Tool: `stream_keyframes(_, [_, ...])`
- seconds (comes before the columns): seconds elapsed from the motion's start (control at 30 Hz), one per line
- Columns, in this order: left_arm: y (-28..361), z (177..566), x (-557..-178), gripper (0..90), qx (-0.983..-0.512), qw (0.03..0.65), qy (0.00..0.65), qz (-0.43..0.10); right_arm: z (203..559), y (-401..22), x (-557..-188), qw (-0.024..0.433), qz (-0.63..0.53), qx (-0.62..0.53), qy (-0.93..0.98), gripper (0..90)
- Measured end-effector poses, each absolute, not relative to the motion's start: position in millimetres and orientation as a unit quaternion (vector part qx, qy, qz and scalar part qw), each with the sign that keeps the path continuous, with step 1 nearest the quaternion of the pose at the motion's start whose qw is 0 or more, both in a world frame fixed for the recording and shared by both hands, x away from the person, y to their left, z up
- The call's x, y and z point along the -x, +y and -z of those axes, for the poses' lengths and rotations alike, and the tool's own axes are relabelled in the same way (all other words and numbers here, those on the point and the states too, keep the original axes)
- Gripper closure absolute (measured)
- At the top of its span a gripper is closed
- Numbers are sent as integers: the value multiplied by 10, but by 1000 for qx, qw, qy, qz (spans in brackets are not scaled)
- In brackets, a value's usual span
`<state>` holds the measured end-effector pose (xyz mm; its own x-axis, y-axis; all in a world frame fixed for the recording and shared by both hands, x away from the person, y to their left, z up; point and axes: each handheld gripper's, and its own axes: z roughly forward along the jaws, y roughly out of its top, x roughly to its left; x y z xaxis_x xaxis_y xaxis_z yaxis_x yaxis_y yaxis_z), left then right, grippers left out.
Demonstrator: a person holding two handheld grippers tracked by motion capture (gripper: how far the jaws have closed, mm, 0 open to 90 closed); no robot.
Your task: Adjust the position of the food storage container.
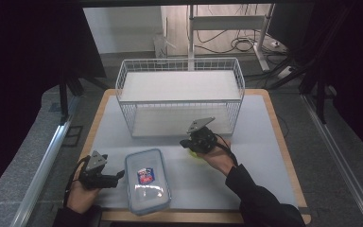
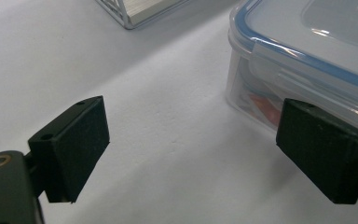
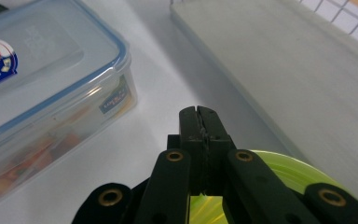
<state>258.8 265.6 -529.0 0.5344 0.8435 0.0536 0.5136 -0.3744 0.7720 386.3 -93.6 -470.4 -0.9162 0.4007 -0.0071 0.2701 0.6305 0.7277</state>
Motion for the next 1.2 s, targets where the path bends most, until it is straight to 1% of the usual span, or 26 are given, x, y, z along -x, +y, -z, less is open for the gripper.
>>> stream_keyframes(0.23, [2653, 5291, -2590, 94, -799, 361, 424, -227, 4805, -920, -3920, 72, -377, -194, 903, 900])
stream_keyframes(0.37, [2651, 5293, -2590, 94, -799, 361, 425, -226, 4796, -946, -3929, 82, -371, -201, 903, 900])
stream_keyframes(0.63, [2646, 5296, -2593, 94, -801, 359, 424, -225, 4800, -1194, -3939, 92, -369, -224, 897, 900])
stream_keyframes(1.13, [2636, 5297, -2595, 94, -802, 357, 423, -224, 4778, -1865, -3861, 119, -361, -285, 880, 900])
stream_keyframes(1.2, [2635, 5297, -2595, 94, -802, 357, 424, -224, 4777, -1905, -3859, 120, -362, -287, 879, 900])
